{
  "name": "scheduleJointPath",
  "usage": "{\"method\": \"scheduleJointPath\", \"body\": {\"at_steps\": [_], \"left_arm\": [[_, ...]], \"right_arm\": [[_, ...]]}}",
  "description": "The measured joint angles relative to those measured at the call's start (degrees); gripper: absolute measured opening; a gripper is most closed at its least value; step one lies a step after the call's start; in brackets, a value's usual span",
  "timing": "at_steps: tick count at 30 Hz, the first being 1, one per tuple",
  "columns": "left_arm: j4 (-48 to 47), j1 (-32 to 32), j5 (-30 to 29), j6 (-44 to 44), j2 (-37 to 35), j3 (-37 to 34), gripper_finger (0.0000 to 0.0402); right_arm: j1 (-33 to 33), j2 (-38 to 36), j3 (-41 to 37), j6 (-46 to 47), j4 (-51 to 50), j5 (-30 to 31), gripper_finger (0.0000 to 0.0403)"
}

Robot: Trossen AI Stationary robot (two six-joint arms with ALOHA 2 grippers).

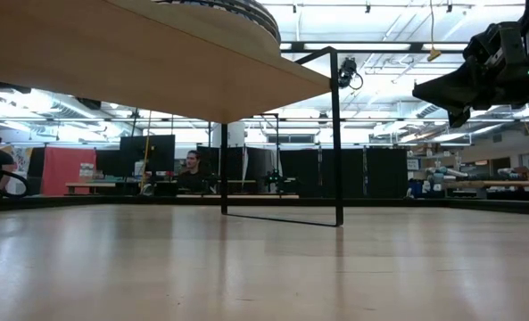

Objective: Place and stack plates onto a shelf
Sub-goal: Return to Home Position

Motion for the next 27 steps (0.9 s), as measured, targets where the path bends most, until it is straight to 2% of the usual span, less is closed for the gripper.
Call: {"method": "scheduleJointPath", "body": {"at_steps": [8, 20, 27], "left_arm": [[-2.9, -5.0, -0.2, 8.4, -0.1, 0.0, 0.0133], [-4.2, -5.2, -1.7, 7.5, -0.1, 0.0, 0.0133], [-1.0, -5.2, -1.5, 7.5, 0.0, 0.0, 0.0133]], "right_arm": [[0.0, 0.0, 0.0, 0.0, 0.0, 0.0, 0.0052], [0.0, 0.0, 0.0, 0.0, 0.0, 0.0, 0.0052], [0.0, 0.0, 0.0, 0.0, 0.0, 0.0, 0.0052]]}}
